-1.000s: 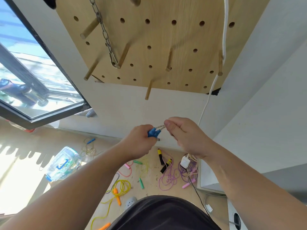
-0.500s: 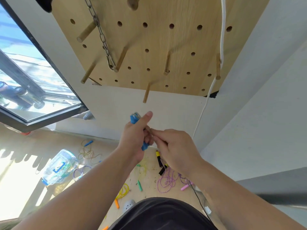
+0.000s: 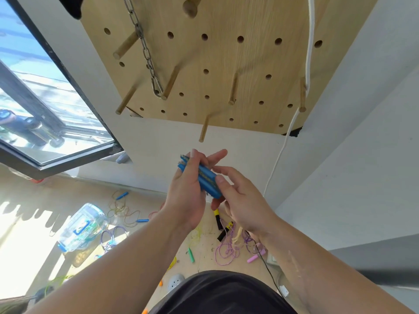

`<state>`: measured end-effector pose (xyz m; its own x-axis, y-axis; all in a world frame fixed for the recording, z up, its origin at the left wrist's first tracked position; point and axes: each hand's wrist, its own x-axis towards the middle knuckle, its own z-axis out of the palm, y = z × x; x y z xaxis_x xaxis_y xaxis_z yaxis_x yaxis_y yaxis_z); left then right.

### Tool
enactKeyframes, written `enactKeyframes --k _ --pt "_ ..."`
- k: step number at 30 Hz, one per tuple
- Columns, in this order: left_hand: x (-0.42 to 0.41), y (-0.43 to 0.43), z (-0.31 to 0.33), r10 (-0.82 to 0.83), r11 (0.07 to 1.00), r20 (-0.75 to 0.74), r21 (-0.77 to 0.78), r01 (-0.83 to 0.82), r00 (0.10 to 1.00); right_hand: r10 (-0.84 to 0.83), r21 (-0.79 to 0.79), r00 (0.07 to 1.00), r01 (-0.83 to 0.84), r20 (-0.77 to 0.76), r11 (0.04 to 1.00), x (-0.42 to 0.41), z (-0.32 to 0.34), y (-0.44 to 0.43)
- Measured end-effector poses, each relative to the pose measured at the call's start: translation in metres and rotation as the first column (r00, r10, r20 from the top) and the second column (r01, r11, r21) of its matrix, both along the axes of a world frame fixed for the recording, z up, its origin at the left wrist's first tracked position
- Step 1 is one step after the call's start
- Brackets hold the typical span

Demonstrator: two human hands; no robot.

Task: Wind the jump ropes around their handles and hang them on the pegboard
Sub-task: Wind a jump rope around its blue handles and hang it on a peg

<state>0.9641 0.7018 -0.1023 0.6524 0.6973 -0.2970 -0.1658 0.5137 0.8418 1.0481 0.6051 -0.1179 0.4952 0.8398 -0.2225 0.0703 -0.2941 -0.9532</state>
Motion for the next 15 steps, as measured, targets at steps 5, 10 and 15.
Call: enactKeyframes --k 5,10,15 --pt "-0.006 0.005 -0.012 0.004 1.0 -0.011 -0.003 -0.004 1.0 -0.026 0.116 0.999 0.031 -0.043 0.993 0.003 -0.007 -0.001" --pt "-0.013 0.02 -0.018 0.183 0.833 -0.325 0.552 0.03 0.928 -0.032 0.025 0.998 0.031 0.058 0.999 0.013 -0.011 -0.005" --pt "-0.021 0.04 -0.011 0.15 -0.126 -0.667 0.72 0.683 0.73 0.104 -0.066 0.981 -0.094 0.166 0.993 0.023 -0.008 -0.01"
